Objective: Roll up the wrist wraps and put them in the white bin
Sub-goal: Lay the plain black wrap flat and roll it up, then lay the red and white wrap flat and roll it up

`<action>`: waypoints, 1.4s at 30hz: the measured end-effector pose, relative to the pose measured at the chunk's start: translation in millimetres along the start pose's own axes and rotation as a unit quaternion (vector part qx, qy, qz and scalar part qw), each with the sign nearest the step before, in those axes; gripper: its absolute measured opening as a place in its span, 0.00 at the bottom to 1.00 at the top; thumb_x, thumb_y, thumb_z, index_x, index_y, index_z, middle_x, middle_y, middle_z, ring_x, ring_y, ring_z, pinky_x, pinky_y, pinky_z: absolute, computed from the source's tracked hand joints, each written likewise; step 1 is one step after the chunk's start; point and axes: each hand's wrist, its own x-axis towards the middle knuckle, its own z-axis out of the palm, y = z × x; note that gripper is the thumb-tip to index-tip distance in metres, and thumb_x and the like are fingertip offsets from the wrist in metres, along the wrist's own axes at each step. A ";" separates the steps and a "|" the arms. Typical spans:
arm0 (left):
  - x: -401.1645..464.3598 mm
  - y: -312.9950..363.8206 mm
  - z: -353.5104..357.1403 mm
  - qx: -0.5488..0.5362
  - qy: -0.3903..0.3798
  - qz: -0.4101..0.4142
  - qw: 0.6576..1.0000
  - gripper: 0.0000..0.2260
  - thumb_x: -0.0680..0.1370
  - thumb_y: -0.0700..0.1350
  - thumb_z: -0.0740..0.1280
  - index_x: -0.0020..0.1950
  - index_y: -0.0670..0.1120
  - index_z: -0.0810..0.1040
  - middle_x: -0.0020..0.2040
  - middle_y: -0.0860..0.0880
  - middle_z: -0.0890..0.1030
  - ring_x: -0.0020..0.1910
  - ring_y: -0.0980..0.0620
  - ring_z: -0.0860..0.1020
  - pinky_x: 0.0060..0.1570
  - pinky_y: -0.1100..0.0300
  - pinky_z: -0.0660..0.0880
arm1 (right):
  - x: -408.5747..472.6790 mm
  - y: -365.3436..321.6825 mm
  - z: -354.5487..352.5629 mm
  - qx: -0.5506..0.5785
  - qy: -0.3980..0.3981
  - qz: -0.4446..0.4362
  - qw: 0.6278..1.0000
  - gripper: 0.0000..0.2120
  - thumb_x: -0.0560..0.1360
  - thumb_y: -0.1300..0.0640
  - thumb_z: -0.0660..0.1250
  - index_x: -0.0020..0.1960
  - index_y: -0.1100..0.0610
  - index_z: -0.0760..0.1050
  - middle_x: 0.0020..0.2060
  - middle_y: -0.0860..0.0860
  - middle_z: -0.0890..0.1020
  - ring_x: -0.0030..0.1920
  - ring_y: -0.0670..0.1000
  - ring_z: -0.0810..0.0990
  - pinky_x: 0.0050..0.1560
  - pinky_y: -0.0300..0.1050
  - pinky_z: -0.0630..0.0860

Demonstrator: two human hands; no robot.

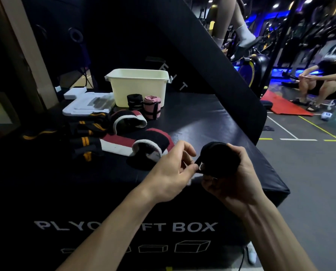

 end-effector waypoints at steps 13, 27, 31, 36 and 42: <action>7.9 -1.1 -12.7 -0.144 0.035 -0.014 0.989 0.05 0.82 0.39 0.69 0.55 0.48 0.80 0.45 0.50 0.81 0.44 0.55 0.79 0.40 0.60 0.78 | 0.4 4.7 -4.0 -0.071 -0.050 0.008 0.996 0.21 0.75 0.43 0.65 0.60 0.55 0.82 0.45 0.52 0.85 0.34 0.46 0.81 0.32 0.40 0.76; 9.4 4.3 -38.6 -0.073 -0.002 -0.002 0.997 0.08 0.84 0.42 0.65 0.46 0.49 0.78 0.32 0.64 0.76 0.32 0.67 0.73 0.37 0.72 0.69 | 3.0 11.1 13.6 -0.097 -0.086 -0.012 0.991 0.21 0.74 0.37 0.65 0.53 0.51 0.87 0.56 0.55 0.86 0.53 0.52 0.84 0.66 0.61 0.72; 9.4 -0.7 -57.0 -0.106 -0.010 -0.030 0.994 0.09 0.84 0.44 0.66 0.44 0.51 0.79 0.30 0.61 0.75 0.30 0.64 0.71 0.34 0.70 0.67 | 8.9 12.6 30.8 -0.144 -0.081 -0.008 0.986 0.17 0.73 0.42 0.63 0.45 0.48 0.88 0.46 0.52 0.87 0.41 0.47 0.85 0.41 0.45 0.79; 13.9 -7.4 -81.6 -0.092 0.056 -0.059 0.993 0.07 0.83 0.44 0.69 0.45 0.46 0.80 0.28 0.58 0.77 0.26 0.62 0.72 0.31 0.69 0.69 | 29.5 0.4 56.2 -0.156 -0.105 -0.012 0.982 0.17 0.73 0.49 0.62 0.43 0.56 0.87 0.42 0.58 0.85 0.38 0.51 0.85 0.34 0.43 0.81; 22.9 -48.6 -117.7 0.223 0.217 -0.058 0.949 0.04 0.80 0.48 0.70 0.52 0.52 0.84 0.53 0.57 0.78 0.55 0.56 0.74 0.58 0.62 0.72 | 97.7 -38.2 76.9 -0.282 -0.029 -0.086 0.955 0.15 0.69 0.41 0.67 0.49 0.48 0.84 0.47 0.51 0.86 0.44 0.50 0.82 0.46 0.47 0.72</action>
